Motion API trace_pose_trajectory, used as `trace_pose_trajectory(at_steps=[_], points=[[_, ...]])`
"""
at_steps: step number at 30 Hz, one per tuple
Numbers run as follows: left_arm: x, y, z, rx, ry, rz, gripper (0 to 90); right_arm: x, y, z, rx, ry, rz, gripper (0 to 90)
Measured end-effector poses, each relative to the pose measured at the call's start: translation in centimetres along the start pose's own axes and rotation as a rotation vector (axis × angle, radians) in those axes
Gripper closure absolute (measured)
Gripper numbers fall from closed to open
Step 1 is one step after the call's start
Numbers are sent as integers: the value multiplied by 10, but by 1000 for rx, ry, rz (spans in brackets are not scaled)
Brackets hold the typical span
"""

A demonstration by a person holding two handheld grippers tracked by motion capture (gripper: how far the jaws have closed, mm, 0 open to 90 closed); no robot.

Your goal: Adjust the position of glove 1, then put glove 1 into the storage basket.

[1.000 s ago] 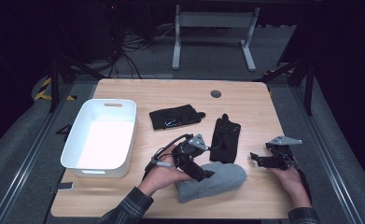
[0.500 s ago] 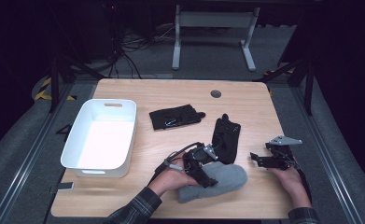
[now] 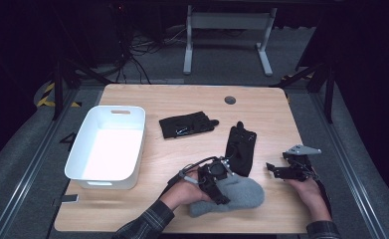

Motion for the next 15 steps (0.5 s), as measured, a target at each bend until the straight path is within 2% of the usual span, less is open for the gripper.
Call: trace_pose_trajectory(at_steps=[4, 8, 9, 13, 15], points=[[0, -1, -2, 22, 6, 6, 241, 0, 0, 0, 0, 0, -4, 163], [0, -3, -3, 60, 13, 6, 449, 0, 1, -1, -4, 1, -6, 164], [0, -3, -3, 80, 17, 0, 481, 0, 1, -1, -5, 1, -6, 164], [1, -1, -7, 119, 16, -20, 591, 0, 1, -1, -5, 1, -6, 164], [0, -1, -8, 120, 11, -27, 613, 0, 1, 0, -5, 0, -6, 164]])
Point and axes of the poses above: each handheld gripper's, and its own axes: z roughly forward along the jaws, x roughly out of its underside, y roughly to its left, the point moved 6 cm from there along z, roughly forward along the jaws, and after that the axes turned 1 degree about -y, right-handed, at the moved point
